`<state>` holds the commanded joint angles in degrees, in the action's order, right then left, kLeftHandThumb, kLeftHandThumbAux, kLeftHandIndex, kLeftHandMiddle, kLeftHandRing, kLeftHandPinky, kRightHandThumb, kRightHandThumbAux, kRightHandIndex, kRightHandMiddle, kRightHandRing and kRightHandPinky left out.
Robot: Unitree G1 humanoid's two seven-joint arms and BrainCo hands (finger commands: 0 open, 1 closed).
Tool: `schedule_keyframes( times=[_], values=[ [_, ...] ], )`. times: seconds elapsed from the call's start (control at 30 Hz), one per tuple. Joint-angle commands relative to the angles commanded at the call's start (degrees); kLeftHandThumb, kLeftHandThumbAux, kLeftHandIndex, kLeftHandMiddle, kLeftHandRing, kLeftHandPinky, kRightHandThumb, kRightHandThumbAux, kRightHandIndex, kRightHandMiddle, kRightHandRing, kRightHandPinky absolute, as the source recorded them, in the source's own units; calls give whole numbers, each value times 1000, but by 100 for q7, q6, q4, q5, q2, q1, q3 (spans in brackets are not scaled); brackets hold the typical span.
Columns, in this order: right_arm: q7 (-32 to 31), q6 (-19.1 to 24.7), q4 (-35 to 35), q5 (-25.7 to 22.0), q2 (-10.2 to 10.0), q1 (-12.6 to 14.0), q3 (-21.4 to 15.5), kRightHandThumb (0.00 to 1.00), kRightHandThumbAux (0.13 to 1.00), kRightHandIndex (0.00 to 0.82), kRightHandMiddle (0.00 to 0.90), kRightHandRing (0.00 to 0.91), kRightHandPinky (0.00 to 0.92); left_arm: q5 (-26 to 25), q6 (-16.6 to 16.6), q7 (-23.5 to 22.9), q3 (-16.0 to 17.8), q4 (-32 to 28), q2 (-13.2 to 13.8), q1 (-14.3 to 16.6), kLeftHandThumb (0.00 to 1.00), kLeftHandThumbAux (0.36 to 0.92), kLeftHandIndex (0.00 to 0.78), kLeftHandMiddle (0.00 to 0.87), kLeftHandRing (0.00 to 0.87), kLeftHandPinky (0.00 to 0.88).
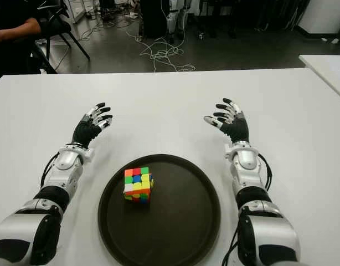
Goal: Pick up the Rubik's Cube and put it in the plate
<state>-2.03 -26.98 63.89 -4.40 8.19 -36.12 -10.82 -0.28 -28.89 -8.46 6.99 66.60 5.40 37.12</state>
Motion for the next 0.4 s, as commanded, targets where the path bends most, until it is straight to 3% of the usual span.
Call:
schedule_keyframes(
  times=[0.4],
  values=[
    [121, -64, 46, 87, 20, -11, 57, 0, 836, 204, 289, 332, 412, -12, -26, 13, 15, 14, -8, 4, 176, 733, 123, 178, 194, 226]
  ],
)
